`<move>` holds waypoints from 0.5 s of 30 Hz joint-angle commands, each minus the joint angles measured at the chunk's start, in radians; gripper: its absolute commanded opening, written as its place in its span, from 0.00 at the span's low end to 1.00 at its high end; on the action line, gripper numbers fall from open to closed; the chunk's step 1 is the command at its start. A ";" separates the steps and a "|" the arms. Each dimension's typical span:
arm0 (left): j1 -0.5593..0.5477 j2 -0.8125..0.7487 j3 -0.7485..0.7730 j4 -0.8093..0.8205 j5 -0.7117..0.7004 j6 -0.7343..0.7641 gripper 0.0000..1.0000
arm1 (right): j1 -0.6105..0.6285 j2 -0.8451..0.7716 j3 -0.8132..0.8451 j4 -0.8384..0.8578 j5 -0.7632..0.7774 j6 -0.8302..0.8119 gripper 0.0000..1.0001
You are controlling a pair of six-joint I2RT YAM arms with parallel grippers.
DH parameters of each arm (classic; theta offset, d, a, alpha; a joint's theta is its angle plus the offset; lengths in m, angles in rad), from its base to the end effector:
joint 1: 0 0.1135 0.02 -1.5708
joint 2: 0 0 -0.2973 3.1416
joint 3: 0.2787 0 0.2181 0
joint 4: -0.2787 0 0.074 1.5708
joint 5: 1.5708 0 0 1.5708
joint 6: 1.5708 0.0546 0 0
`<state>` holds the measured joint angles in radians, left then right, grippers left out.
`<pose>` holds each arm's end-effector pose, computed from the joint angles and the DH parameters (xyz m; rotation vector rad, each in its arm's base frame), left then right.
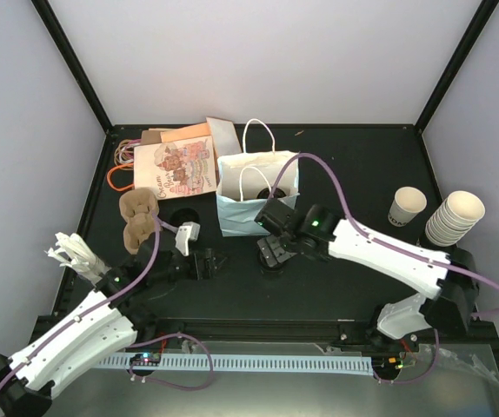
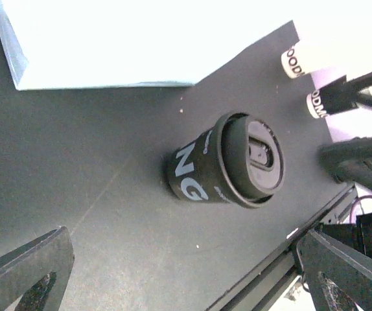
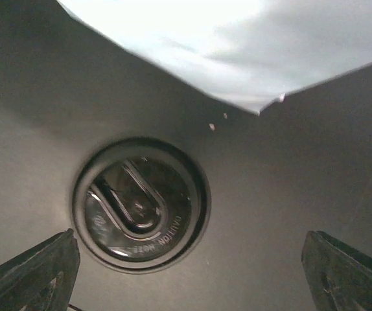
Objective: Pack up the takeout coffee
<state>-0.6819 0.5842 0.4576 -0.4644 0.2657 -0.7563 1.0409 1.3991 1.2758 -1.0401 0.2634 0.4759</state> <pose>0.0630 -0.0696 0.2399 0.0800 2.3569 -1.0628 0.1310 0.1955 0.3238 -0.6729 2.5800 0.1223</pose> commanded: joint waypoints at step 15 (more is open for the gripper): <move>0.008 -0.082 0.021 0.016 -0.076 0.071 0.99 | 0.011 0.120 0.055 -0.020 -0.058 0.151 1.00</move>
<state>-0.6807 0.4870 0.4553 -0.4622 0.1978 -0.7021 1.0412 1.4906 1.2854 -1.0760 0.1841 0.5545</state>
